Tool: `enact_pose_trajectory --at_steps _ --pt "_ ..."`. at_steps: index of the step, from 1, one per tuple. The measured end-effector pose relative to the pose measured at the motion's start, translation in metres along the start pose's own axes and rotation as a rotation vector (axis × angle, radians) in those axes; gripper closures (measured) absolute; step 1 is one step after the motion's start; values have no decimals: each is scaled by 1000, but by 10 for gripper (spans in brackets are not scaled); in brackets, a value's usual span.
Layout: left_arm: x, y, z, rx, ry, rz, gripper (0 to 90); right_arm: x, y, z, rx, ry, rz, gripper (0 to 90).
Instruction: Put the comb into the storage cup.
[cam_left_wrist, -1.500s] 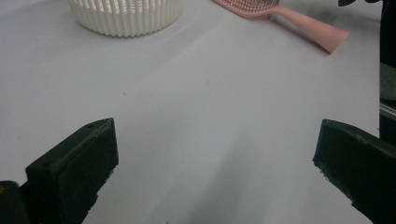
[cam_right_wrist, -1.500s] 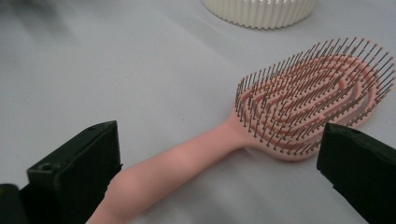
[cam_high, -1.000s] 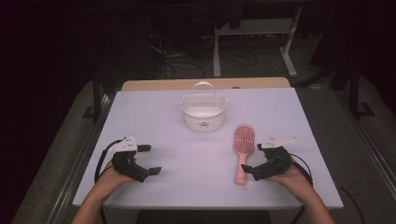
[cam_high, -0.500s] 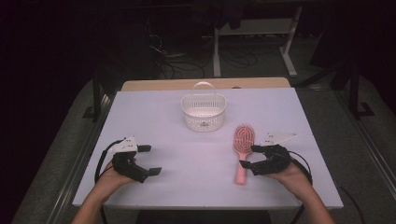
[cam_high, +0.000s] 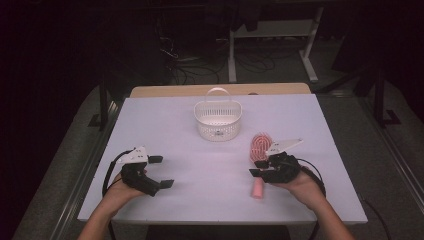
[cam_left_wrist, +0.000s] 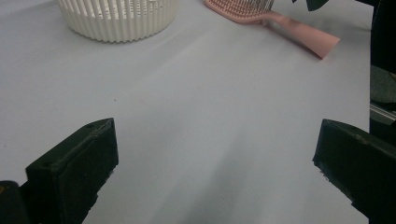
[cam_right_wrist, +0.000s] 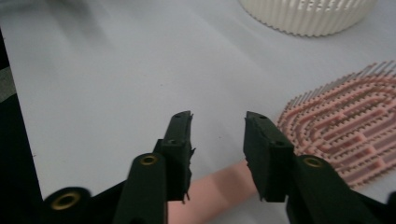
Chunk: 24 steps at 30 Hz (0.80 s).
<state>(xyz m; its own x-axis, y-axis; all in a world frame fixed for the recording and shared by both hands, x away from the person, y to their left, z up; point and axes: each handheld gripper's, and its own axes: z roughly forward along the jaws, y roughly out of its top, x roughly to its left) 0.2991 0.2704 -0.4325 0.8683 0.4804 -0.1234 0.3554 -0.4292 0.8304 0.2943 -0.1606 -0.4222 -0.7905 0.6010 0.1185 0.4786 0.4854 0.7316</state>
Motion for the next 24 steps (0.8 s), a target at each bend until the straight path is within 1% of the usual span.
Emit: enact_pose_trajectory --at_steps 4,6,9,11,12,15,17,18,21,24 --pt "0 1 1 -3 0 -3 0 2 4 5 23 7 -16 711" --pt "0 1 1 -5 0 -3 0 3 6 7 31 6 -12 752" --pt "-1 1 1 -4 -2 -1 0 3 7 8 36 11 -19 816" --pt "-1 1 1 -4 -1 -1 0 3 8 8 37 14 -20 832" --pt "-1 1 1 -6 -1 -1 0 4 8 9 42 23 -24 882" --pt "0 1 0 -7 -1 -2 0 6 8 9 48 40 -38 888" --pt "0 1 0 -6 -1 1 0 7 8 9 54 42 -44 888" --pt "0 1 0 -6 0 1 0 10 8 10 61 51 -64 888" --pt "1 1 -1 -9 2 -1 0 12 7 13 72 62 -79 888" --pt "2 1 -2 -10 4 -2 0 13 7 16 80 68 -81 888"
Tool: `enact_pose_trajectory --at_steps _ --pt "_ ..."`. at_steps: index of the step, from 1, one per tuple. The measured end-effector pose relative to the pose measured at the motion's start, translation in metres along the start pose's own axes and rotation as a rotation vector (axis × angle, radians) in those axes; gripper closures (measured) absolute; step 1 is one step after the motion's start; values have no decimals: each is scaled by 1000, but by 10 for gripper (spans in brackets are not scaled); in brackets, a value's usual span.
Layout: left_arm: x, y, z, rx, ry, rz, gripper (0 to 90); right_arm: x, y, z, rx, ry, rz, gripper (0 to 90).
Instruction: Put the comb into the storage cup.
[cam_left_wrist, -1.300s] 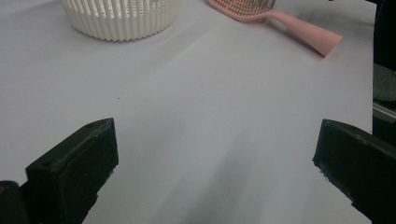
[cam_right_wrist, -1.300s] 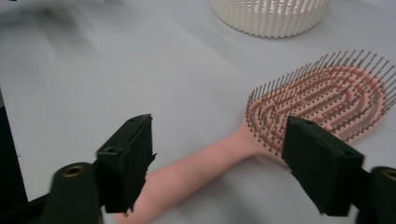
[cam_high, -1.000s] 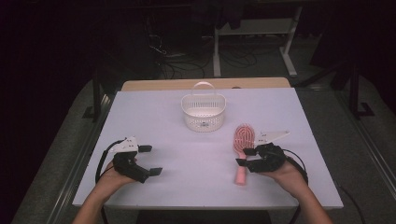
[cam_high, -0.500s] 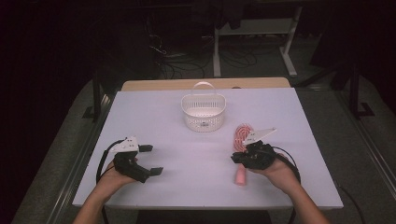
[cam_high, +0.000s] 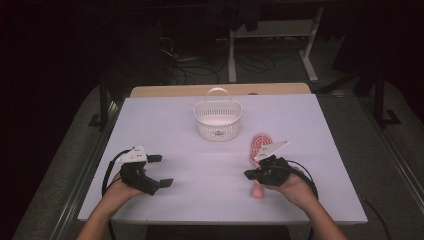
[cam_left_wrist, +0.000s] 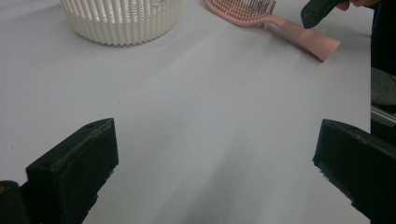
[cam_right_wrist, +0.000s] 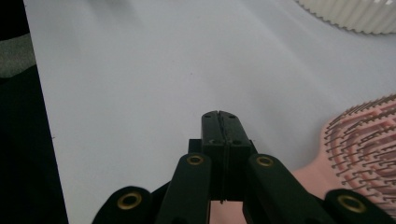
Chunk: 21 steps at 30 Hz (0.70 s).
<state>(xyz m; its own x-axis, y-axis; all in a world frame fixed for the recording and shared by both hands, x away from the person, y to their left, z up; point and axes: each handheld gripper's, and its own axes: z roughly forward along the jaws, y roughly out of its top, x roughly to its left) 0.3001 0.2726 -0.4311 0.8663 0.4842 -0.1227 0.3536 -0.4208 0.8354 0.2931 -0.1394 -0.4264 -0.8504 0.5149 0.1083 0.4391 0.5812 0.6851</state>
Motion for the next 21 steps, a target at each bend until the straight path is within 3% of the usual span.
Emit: enact_pose_trajectory --at_steps 21 --pt "-2 0 2 5 -10 6 0 11 -10 13 88 20 -27 888"
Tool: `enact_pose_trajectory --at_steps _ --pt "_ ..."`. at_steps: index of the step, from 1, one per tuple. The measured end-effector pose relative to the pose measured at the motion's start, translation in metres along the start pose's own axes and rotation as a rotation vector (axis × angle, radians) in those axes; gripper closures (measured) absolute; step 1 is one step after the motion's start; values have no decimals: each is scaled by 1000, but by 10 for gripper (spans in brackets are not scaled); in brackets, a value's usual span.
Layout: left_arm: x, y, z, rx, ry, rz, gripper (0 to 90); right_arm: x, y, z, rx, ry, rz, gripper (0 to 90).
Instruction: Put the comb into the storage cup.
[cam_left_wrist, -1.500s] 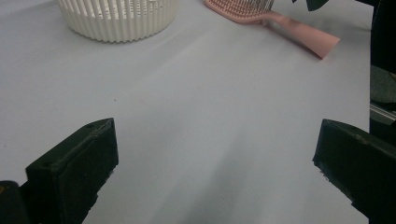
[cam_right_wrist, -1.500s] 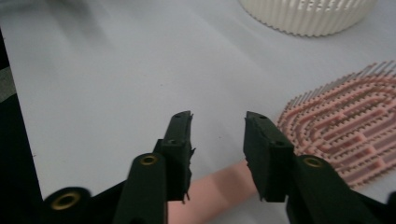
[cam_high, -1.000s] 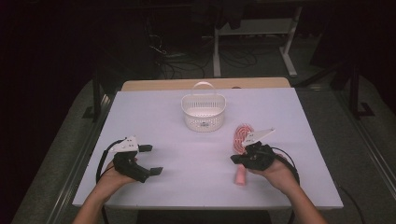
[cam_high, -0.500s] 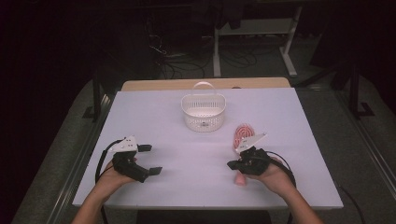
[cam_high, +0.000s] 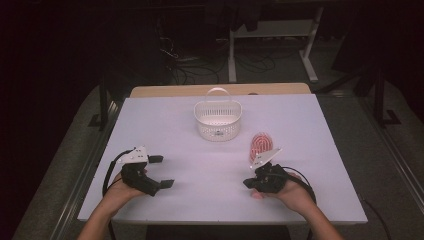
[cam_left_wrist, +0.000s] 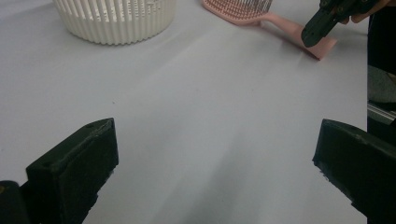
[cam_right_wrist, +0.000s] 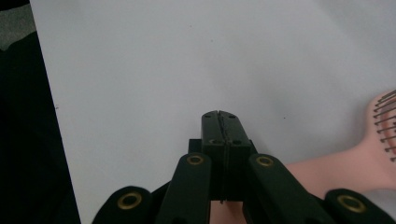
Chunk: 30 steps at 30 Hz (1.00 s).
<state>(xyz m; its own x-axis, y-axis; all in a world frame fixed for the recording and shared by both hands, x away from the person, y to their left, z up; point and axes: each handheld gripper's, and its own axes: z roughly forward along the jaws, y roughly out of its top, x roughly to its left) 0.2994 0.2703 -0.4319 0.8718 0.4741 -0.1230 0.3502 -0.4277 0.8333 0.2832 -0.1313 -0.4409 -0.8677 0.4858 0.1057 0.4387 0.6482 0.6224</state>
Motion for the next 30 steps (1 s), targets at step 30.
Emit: enact_pose_trajectory --at_steps 30 --pt "0 0 0 1 1 2 0 1 -10 -2 66 -19 2 888"
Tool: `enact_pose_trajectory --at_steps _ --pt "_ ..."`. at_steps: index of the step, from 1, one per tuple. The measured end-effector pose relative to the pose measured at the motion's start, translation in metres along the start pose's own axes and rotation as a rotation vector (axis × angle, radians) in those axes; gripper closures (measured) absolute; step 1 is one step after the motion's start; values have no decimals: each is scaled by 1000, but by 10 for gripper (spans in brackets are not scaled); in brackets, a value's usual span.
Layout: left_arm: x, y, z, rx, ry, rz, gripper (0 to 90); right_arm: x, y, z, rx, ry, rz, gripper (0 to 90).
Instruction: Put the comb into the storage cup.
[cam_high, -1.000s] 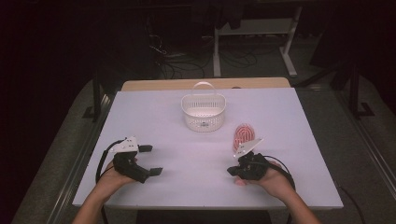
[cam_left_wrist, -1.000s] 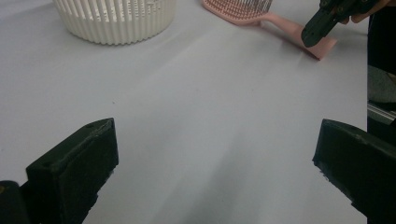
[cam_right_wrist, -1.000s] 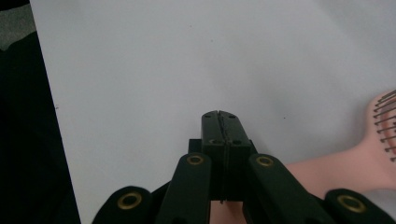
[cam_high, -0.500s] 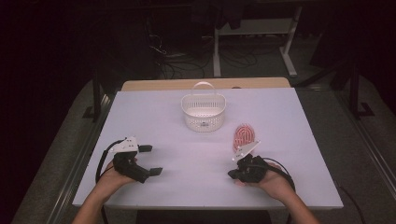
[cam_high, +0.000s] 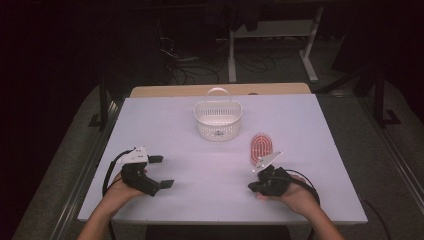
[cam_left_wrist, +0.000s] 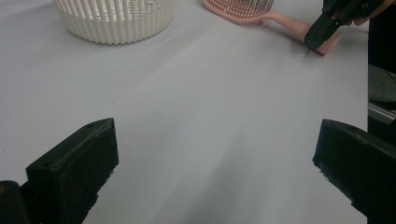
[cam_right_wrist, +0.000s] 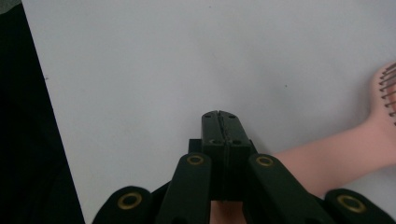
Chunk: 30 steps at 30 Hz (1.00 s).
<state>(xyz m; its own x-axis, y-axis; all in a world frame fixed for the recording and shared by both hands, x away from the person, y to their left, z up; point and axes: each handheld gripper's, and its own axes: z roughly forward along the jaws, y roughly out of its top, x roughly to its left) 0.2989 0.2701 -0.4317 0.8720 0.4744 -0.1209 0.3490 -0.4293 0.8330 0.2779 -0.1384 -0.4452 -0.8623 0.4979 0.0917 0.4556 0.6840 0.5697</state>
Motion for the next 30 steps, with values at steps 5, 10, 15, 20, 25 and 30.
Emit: enact_pose_trajectory --at_steps 5,10,15,20,25,30 --pt "0 0 0 0 0 1 0 -2 -3 -3 4 -3 16 888" --pt "1 0 -1 -2 2 1 0 -5 -6 -5 17 -15 24 888" --pt "1 0 -1 -2 2 1 0 -8 -10 -9 25 -27 39 889" --pt "0 1 -1 -3 1 1 0 -15 -14 -13 23 -41 60 888" --pt "0 1 -1 -3 2 1 0 -20 -18 -17 22 -51 83 889" --pt "0 1 -1 -4 1 1 0 -25 -22 -20 23 -65 96 889"
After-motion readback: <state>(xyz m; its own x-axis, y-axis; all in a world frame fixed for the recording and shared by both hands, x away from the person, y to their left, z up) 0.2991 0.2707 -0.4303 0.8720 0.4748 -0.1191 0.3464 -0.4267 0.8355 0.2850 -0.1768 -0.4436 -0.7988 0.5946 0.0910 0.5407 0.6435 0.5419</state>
